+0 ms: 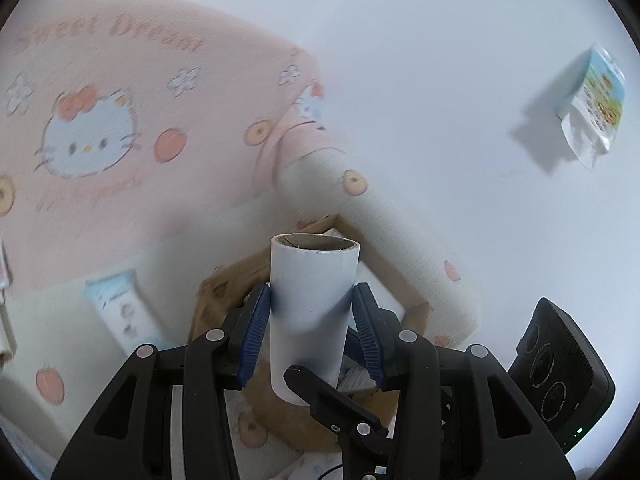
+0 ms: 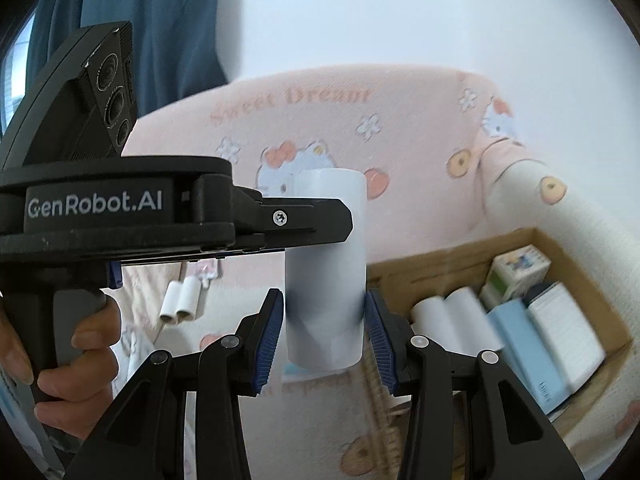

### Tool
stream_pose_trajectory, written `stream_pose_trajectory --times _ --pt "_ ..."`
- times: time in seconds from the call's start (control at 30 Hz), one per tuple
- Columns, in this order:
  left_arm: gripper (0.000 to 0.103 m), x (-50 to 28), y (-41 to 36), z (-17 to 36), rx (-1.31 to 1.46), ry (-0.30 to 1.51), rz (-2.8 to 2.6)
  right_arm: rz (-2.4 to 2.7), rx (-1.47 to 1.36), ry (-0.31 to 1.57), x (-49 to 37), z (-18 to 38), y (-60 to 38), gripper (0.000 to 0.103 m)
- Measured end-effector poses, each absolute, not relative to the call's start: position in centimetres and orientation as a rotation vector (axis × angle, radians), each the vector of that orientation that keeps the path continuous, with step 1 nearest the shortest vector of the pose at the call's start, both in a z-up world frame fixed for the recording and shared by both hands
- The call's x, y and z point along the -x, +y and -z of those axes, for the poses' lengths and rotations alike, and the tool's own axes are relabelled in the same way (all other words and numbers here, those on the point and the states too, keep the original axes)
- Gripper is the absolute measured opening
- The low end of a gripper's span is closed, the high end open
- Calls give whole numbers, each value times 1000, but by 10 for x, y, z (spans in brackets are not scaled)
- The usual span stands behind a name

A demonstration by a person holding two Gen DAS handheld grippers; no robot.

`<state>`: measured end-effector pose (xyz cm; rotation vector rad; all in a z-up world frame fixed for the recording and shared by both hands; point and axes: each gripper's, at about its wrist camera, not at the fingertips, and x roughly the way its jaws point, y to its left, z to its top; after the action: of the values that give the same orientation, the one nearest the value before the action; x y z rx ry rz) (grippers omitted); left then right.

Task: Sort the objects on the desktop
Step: 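Carry the held paper tube with the left gripper over the cardboard box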

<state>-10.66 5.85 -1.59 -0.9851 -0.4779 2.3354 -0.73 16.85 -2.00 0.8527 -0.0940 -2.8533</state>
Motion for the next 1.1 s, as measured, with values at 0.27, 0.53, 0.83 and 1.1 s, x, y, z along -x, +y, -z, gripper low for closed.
stream_pose_trajectory --times 0.27,0.53,0.83,1.1 --pt "46 141 101 9 1080 -450 -2271 2817 -952 -78 31 11 206 40" --pt "47 178 134 37 1336 -369 -2207 2699 -1118 -199 63 42 245 40" --pt "46 201 146 78 1596 -333 -2172 2494 -1360 -270 100 82 261 40" --pt "46 215 138 111 1780 -393 -2102 2393 -1498 -305 123 110 262 40"
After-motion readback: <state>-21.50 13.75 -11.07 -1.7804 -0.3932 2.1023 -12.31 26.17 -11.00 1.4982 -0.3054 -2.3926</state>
